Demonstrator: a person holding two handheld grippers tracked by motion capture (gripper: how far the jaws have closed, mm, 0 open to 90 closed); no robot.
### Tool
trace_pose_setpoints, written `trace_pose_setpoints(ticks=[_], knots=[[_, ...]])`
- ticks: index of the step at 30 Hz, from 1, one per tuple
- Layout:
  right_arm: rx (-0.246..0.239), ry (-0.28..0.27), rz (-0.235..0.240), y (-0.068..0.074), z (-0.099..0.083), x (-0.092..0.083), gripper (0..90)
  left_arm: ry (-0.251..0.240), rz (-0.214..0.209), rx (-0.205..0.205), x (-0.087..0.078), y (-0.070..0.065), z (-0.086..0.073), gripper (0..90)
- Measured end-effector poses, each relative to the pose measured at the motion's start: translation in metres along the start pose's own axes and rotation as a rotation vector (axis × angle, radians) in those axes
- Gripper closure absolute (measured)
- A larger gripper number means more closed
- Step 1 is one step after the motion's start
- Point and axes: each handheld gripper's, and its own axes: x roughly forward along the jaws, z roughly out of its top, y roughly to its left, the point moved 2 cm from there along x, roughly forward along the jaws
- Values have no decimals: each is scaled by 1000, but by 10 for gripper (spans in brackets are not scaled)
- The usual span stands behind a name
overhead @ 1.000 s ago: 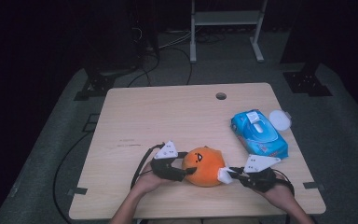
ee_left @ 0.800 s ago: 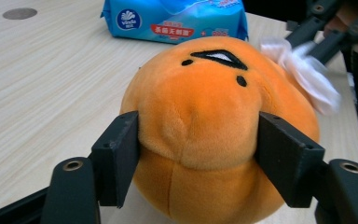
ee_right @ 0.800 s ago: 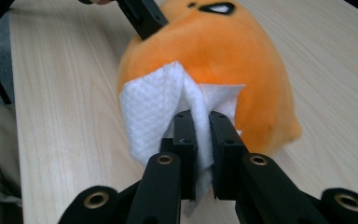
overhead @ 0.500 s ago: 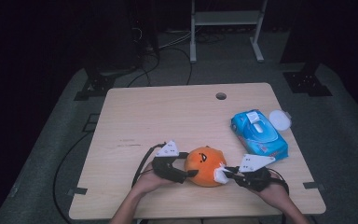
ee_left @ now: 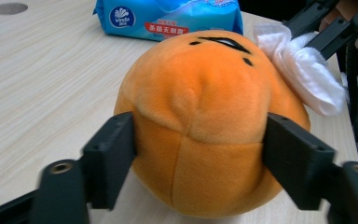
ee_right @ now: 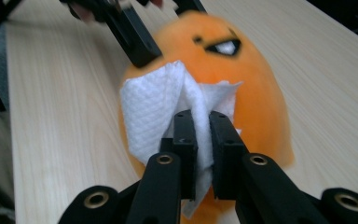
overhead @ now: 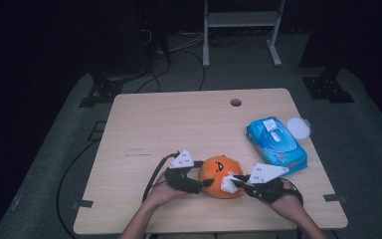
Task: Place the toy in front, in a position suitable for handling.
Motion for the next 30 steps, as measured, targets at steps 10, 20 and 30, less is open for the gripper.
trace_pose_setpoints(ticks=[10,20,30], knots=[[0,-37,47,5,11,3,817,0,-23,126,3,-13,3,347],[59,-101,36,-7,11,6,817,9,-24,4,6,-6,2,140],[21,-162,10,2,38,4,817,10,-7,233,11,-31,6,299]])
